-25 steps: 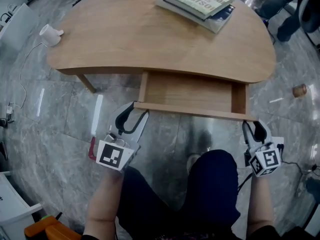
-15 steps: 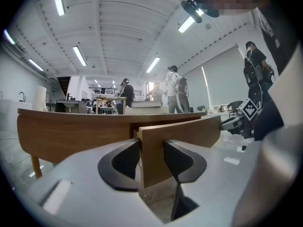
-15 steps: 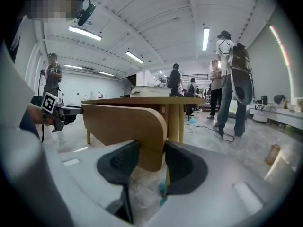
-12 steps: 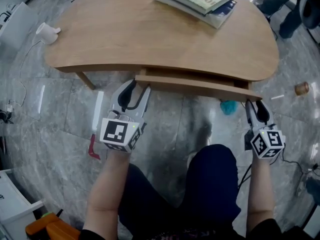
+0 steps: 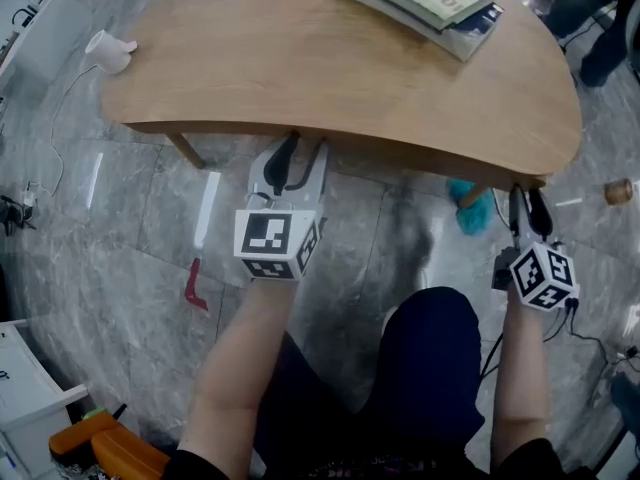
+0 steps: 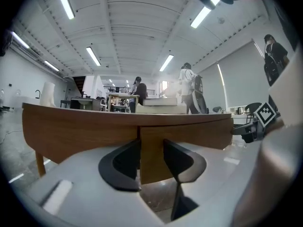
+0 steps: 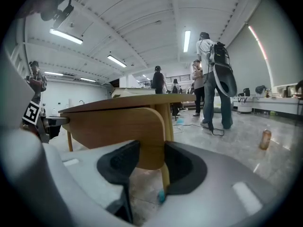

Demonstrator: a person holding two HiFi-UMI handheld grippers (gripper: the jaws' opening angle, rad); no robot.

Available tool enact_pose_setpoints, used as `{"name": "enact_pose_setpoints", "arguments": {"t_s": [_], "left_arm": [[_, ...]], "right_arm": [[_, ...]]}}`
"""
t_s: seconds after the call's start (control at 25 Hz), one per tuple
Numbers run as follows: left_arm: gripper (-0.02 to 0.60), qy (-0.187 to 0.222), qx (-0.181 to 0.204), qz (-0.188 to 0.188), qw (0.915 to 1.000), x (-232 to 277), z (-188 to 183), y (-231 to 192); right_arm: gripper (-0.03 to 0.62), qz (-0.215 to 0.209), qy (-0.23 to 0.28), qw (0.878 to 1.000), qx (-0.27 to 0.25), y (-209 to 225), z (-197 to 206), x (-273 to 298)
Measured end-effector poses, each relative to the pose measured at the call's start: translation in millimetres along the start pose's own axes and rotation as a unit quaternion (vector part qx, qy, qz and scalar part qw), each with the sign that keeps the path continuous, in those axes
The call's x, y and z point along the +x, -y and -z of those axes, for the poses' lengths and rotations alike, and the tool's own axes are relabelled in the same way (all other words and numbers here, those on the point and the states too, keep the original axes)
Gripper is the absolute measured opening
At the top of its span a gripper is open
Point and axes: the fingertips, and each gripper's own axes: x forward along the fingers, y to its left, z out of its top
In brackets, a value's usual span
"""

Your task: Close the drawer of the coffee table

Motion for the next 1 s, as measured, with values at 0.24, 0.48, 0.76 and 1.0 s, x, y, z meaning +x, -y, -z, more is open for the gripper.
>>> {"name": "enact_pose_setpoints", "arguments": {"t_s": [0.24, 0.48, 0.76, 1.0], "left_arm": [[0.164, 0.009, -0.023, -0.033, 0.9991, 10, 0, -5], [0.164, 0.008, -0.036, -0.054, 0.9979, 20, 3, -10], [0.167, 0.025, -0.043, -0.066, 0.9966, 23, 3, -8], [0.164, 0.016, -0.028, -0.051, 0.9982, 22, 5, -10]], "right_arm": [[0.169, 0.022, 0.012, 1.000, 0.008, 2, -5, 13], [0.169, 0.037, 0.018, 0.999, 0.010, 5, -7, 22], [0.167, 0.056, 0.027, 0.998, 0.011, 8, -7, 23], [0.167, 0.049, 0.028, 0.998, 0.015, 6, -6, 24]]}}
